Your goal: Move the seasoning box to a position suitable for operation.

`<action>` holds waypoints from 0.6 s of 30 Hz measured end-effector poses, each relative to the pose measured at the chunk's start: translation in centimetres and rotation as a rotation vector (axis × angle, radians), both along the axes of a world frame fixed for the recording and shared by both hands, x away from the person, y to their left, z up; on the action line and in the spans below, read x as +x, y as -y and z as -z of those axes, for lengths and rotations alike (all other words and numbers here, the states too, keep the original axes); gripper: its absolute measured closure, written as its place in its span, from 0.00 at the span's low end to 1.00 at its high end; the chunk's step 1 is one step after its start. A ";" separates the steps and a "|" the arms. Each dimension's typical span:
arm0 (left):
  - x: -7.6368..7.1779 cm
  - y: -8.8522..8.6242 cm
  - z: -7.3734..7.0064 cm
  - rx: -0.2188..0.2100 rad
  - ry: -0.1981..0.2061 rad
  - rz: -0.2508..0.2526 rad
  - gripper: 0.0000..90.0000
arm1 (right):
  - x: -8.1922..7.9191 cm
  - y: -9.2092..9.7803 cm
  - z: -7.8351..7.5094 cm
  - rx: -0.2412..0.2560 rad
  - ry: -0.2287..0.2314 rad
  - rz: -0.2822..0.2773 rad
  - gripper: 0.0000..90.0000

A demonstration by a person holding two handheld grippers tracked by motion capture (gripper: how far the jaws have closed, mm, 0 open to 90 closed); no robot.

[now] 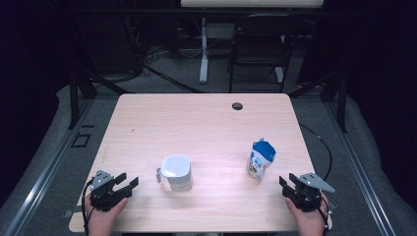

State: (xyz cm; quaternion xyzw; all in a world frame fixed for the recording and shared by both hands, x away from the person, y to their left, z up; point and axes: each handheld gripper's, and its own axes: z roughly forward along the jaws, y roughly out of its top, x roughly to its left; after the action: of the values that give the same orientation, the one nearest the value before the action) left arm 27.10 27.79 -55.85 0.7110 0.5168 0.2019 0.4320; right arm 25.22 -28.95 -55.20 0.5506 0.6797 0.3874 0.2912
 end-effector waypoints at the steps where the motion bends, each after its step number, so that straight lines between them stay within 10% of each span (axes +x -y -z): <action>1: 0.1 0.1 0.0 -0.002 -0.003 0.001 0.50 | 0.1 0.0 0.1 0.010 -0.017 -0.011 0.65; 18: -1.5 1.9 -1.0 -0.021 0.018 0.102 0.53 | -0.7 -1.1 -0.8 0.004 0.002 -0.037 0.69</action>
State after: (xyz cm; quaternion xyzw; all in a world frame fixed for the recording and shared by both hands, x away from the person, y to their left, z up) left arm 25.61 25.88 -54.87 0.7299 0.4781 0.1808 0.4538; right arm 24.53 -27.89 -54.36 0.5382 0.6887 0.3943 0.2836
